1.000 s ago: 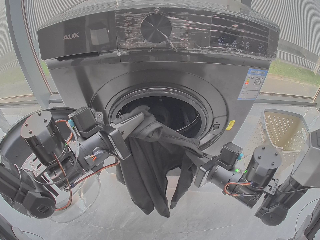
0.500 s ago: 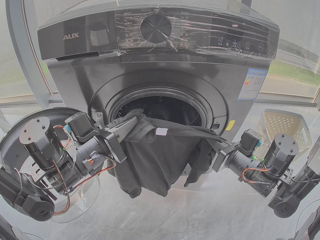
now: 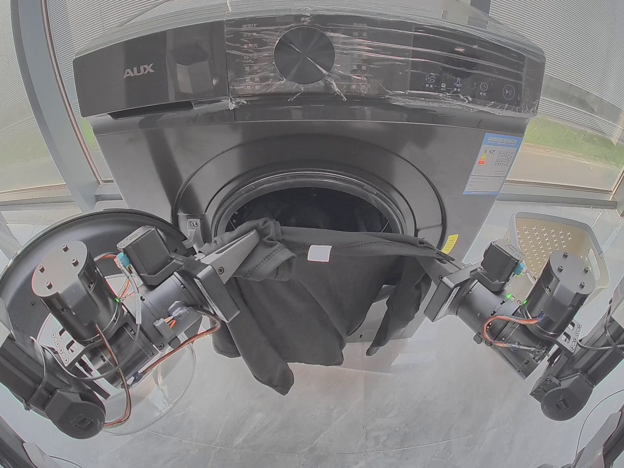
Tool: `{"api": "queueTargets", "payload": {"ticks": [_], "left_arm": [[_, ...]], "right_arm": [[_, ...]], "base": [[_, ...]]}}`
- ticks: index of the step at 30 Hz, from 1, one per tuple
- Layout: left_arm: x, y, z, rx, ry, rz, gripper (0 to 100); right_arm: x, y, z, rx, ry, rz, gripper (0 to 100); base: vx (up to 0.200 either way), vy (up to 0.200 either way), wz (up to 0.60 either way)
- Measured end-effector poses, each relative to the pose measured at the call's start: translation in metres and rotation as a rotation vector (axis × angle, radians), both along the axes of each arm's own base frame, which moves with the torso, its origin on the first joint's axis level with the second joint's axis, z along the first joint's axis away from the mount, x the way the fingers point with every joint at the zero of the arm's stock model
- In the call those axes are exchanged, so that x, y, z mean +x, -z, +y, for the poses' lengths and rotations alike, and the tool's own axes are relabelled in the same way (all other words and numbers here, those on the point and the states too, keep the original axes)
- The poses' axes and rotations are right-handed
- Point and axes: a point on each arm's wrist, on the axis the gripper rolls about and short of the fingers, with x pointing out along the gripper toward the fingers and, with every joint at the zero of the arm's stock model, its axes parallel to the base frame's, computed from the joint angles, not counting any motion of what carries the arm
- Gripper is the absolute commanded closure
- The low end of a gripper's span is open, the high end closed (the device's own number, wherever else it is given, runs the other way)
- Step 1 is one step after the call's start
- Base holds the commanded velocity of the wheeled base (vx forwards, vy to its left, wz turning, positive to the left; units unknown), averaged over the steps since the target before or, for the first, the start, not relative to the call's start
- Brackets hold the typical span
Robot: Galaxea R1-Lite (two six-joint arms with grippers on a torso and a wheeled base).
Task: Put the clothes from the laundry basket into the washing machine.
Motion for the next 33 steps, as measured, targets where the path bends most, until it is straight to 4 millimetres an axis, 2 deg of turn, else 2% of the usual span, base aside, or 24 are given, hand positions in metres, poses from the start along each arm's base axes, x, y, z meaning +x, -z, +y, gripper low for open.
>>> {"api": "queueTargets", "payload": {"ticks": [30, 31, 33], "left_arm": [[-0.009, 0.009, 0.006, 0.004, 0.012, -0.005, 100], [-0.01, 0.01, 0.006, 0.011, 0.015, 0.002, 0], [-0.011, 0.013, 0.007, 0.022, 0.017, 0.011, 0]], "right_arm": [[-0.004, -0.008, -0.001, 0.019, -0.004, -0.024, 100], [-0.004, -0.009, 0.0, 0.02, -0.008, -0.025, 100], [-0.006, -0.009, 0.002, 0.022, -0.016, -0.027, 100]], "base": [[0.0, 0.0, 0.0], [0.0, 0.0, 0.0], [0.0, 0.0, 0.0]]}}
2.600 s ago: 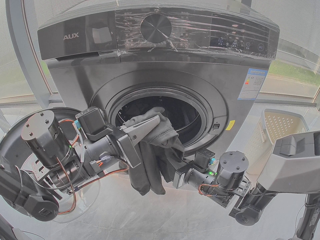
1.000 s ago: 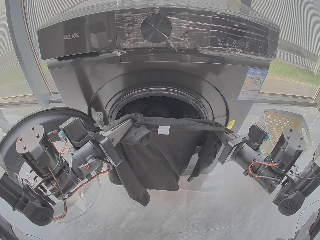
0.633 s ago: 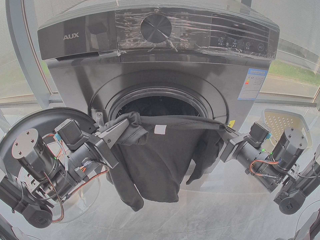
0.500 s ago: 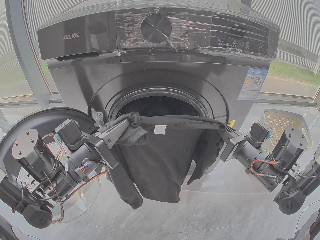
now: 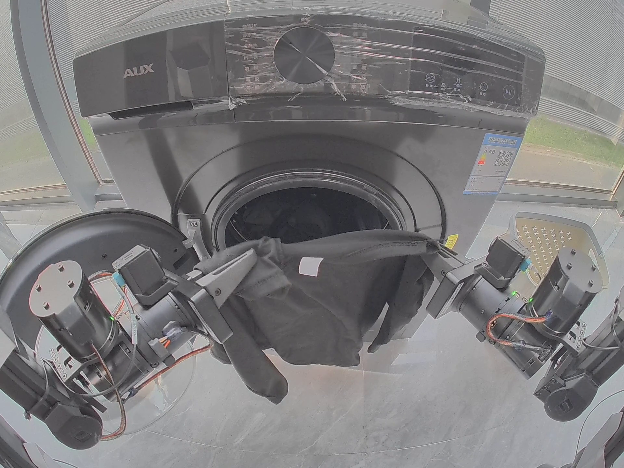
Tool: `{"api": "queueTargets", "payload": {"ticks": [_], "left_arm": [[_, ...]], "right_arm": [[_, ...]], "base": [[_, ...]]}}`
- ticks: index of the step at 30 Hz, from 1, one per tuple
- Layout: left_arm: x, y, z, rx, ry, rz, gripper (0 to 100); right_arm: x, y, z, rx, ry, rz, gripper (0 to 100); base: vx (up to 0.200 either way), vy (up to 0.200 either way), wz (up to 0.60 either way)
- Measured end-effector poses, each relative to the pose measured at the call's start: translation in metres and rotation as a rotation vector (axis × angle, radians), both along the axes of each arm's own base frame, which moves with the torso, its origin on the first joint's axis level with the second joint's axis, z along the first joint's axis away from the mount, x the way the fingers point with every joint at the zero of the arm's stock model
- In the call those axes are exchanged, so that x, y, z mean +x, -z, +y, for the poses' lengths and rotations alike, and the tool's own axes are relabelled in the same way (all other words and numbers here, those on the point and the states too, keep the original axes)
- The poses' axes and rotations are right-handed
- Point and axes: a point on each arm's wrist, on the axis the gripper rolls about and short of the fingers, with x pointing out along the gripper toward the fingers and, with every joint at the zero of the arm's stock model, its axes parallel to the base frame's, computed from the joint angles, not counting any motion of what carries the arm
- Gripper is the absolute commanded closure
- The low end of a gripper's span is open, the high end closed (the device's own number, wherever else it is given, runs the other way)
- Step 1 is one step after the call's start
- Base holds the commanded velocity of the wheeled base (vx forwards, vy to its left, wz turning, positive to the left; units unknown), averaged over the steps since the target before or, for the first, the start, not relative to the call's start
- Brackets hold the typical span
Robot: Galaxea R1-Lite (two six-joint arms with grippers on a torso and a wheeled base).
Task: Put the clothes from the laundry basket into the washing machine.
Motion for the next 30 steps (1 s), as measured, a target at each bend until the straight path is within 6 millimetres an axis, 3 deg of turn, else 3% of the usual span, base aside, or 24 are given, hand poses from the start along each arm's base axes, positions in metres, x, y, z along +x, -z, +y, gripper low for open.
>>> {"api": "queueTargets", "payload": {"ticks": [13, 30], "left_arm": [[0.005, 0.045, -0.012, 0.12, 0.097, 0.137, 0], [-0.007, 0.083, -0.045, 0.243, 0.317, 0.217, 0]], "right_arm": [[-0.014, -0.003, 0.037, 0.024, -0.138, -0.016, 100], [-0.008, -0.002, 0.045, 0.029, -0.136, -0.021, 100]], "base": [[0.0, 0.0, 0.0], [0.0, 0.0, 0.0]]}}
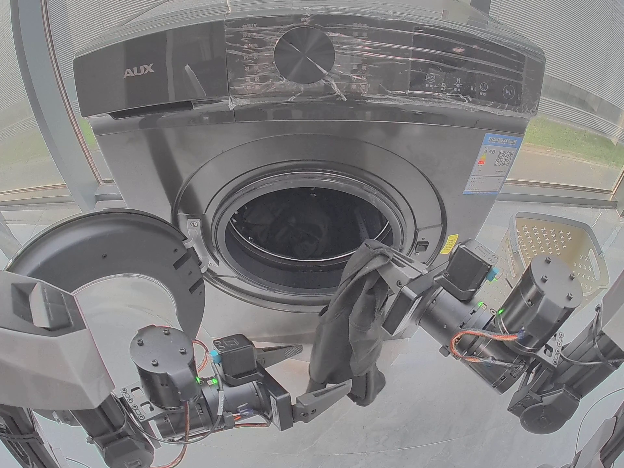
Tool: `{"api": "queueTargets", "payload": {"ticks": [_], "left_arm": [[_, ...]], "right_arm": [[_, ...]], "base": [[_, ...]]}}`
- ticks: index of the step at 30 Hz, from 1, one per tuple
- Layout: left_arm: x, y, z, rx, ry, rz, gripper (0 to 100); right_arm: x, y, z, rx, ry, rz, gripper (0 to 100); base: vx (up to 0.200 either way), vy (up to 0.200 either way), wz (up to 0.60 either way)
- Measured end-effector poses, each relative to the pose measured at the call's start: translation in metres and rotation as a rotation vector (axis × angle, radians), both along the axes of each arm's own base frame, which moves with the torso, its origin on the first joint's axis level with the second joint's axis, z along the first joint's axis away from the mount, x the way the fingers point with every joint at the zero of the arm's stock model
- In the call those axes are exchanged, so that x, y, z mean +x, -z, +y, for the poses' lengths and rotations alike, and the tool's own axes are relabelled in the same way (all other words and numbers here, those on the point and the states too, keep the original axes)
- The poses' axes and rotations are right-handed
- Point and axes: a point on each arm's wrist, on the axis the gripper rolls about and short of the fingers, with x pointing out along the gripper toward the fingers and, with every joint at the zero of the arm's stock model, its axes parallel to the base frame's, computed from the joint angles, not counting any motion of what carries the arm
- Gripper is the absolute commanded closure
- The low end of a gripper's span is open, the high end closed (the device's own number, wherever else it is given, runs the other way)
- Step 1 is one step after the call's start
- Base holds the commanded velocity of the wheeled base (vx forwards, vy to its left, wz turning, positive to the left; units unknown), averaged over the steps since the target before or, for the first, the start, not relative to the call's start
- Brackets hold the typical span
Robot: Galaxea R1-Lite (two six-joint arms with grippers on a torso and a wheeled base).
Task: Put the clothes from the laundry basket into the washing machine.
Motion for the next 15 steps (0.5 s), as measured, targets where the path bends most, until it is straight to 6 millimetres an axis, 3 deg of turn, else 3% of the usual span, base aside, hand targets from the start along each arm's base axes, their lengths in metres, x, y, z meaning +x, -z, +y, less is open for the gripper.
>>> {"api": "queueTargets", "payload": {"ticks": [5, 15], "left_arm": [[0.008, 0.013, -0.008, 0.043, 0.012, -0.013, 0], [0.048, 0.037, -0.023, 0.058, -0.043, -0.035, 0]], "right_arm": [[0.0, 0.0, 0.001, 0.0, -0.002, -0.001, 100], [-0.004, -0.002, 0.003, 0.004, -0.017, -0.005, 100]], "base": [[0.0, 0.0, 0.0], [0.0, 0.0, 0.0]]}}
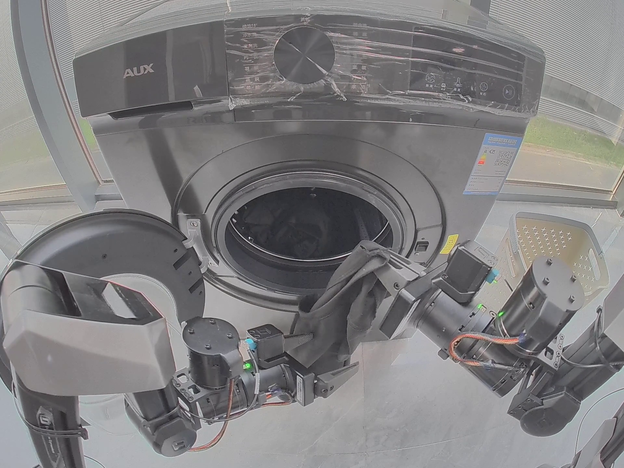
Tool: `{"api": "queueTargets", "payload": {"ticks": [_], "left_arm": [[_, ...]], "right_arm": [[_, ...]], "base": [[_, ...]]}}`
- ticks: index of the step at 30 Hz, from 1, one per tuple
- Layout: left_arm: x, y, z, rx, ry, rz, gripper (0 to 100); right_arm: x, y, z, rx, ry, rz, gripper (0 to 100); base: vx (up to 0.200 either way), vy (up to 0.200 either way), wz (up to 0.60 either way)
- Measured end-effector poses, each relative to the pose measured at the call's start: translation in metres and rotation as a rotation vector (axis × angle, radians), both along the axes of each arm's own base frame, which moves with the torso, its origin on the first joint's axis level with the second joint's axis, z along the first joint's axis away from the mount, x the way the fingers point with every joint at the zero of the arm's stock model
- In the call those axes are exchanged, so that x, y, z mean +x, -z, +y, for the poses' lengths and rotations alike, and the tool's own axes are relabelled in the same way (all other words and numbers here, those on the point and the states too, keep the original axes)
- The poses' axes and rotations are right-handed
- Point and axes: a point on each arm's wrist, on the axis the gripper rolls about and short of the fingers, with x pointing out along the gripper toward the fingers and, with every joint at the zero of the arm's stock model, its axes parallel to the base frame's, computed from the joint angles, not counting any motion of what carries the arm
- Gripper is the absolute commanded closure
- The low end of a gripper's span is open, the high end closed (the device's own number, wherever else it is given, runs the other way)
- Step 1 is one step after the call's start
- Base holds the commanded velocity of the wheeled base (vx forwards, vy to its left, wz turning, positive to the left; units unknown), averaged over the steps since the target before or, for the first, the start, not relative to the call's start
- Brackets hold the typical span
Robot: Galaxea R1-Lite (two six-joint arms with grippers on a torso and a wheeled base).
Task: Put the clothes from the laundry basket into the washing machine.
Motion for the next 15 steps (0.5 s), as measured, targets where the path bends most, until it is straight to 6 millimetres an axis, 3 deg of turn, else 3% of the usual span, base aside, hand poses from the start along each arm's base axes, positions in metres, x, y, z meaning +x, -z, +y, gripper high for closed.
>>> {"api": "queueTargets", "payload": {"ticks": [15], "left_arm": [[0.021, 0.026, -0.01, 0.034, -0.041, -0.005, 0]], "right_arm": [[-0.006, -0.001, 0.002, 0.002, -0.017, 0.0, 100]], "base": [[0.0, 0.0, 0.0]]}}
